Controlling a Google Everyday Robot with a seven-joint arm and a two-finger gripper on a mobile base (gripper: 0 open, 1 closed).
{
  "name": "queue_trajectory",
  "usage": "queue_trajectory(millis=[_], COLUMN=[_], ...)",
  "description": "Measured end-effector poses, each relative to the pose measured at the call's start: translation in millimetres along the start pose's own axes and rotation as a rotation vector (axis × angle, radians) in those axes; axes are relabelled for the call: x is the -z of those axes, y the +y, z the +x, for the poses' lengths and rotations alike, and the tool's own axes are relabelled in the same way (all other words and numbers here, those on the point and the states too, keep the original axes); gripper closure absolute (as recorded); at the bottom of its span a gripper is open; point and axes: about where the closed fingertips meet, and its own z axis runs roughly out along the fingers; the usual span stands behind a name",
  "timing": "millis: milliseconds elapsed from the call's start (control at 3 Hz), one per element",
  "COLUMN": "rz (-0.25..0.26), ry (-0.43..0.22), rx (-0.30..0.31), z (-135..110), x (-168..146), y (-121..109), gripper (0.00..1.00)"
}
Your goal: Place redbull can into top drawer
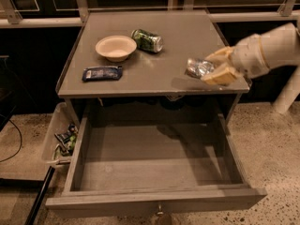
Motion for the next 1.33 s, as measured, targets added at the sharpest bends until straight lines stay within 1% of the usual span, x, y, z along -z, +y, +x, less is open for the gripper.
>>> queue_trajectory(millis=[333,667,1000,1333], rz=[0.06,0.088,0.052,0.035], ry=[-0.035,-0.009,0.019,0.023], rx=[0.06,0.037,-0.02,-0.029], z=[7,39,72,76], x=[16,15,-7,-13], y=[47,98,142,151], gripper=[1.0,1.0,1.0,1.0])
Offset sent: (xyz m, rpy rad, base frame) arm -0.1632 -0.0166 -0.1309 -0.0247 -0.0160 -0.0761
